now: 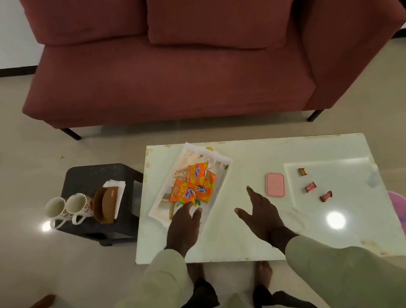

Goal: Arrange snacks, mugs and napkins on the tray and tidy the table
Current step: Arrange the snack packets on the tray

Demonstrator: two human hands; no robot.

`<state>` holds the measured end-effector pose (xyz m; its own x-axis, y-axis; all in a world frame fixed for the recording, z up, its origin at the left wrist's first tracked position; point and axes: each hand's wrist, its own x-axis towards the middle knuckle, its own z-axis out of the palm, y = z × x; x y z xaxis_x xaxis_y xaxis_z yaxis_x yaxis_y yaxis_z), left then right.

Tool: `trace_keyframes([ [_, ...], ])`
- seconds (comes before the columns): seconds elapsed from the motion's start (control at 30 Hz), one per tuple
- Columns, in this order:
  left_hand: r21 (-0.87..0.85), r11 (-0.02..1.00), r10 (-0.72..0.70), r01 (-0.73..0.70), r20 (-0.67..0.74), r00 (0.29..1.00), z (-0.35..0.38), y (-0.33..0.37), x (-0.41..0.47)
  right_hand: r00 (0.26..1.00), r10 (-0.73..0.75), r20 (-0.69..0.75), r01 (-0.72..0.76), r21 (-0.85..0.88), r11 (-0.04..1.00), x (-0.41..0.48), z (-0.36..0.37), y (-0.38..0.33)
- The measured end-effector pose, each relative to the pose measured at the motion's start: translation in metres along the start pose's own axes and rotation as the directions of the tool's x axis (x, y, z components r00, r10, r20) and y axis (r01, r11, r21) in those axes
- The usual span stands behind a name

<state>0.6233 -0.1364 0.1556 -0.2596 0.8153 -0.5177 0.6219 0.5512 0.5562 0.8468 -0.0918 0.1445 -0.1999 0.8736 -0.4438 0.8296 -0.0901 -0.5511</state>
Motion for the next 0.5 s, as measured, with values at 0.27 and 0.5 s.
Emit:
trace_keyframes([
  [0.27,-0.009,0.994,0.112,-0.112,0.129,0.985,-0.054,-0.048,0.135,0.913,0.405,0.058,-0.358,0.592,0.722,0.080,0.083,-0.068],
  [0.5,-0.039,0.989,0.146,-0.144,0.085,0.986,-0.015,-0.083,0.257,0.881,0.474,-0.007,-0.317,0.733,0.601,0.178,0.161,-0.071],
])
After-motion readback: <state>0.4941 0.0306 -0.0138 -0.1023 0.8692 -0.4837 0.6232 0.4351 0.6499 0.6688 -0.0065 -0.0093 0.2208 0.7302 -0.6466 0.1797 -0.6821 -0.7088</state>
